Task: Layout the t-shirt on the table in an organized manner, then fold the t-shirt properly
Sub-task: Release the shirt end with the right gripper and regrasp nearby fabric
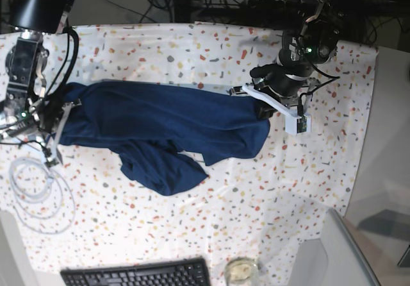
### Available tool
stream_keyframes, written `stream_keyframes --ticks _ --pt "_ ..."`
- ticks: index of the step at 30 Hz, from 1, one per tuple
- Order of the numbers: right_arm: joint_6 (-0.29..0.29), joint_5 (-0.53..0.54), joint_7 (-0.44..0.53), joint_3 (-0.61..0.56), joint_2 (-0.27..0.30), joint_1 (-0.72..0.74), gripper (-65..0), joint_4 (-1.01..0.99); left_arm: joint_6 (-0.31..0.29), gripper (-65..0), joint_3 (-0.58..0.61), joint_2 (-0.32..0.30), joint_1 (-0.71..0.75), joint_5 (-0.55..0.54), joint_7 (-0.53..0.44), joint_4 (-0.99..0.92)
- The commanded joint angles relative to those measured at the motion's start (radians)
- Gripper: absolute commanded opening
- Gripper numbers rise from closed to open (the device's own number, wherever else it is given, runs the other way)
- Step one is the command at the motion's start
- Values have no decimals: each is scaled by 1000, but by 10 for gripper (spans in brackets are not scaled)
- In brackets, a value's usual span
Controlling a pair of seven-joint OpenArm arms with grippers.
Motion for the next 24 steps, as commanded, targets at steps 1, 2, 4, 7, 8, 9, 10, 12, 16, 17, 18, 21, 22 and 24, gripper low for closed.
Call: stream_keyframes --ticks 1,2,4,7,8,9,10,12,16,17,18,21,22,24 --pt "-8 -5 7 -10 12 43 -632 -16 -6 -650 -3 -3 -7 4 -21 16" --pt "-8 -5 7 -21 12 70 -632 -53 -6 -650 -5 -3 -7 4 -21 16" --pt "-8 -5 15 -36 12 122 -632 -125 -6 -650 -6 -8 -9 10 -21 3" --pt "-8 -5 20 -67 14 204 -627 -231 -6 -650 -6 -3 -9 96 -21 -21" --pt "-8 -5 36 -78 14 230 -626 -263 -6 -650 -5 -2 -9 125 -19 -24" --pt "-8 -5 61 -88 14 248 -624 -288 -6 -650 -3 5 -6 144 -19 -26" --pt "-8 -5 73 -98 14 257 -614 -298 -6 -650 -3 12 -4 156 -18 -26" --pt "-8 -5 75 -113 18 264 -546 -286 -6 -650 -5 23 -4 167 -18 -26" --pt "-8 -5 33 -71 31 159 -275 -70 -6 -650 -6 23 -9 167 -18 -27" --pt "-8 -3 35 -50 29 110 -216 -2 -6 -650 -6 23 -10 167 -18 -27" --pt "-8 -3 35 -36 21 61 -168 53 -6 -650 -8 23 -10 167 -18 -27" --pt "-8 -5 47 -22 -14 -80 -129 162 -6 -650 -8 23 -10 167 -18 -27" --pt "-8 -5 67 -22 -22 -109 -129 168 -6 -650 -8 23 -10 167 -18 -27" --pt "-8 -5 121 -22 -42 -143 -129 154 -6 -650 -8 23 -10 167 -18 -27"
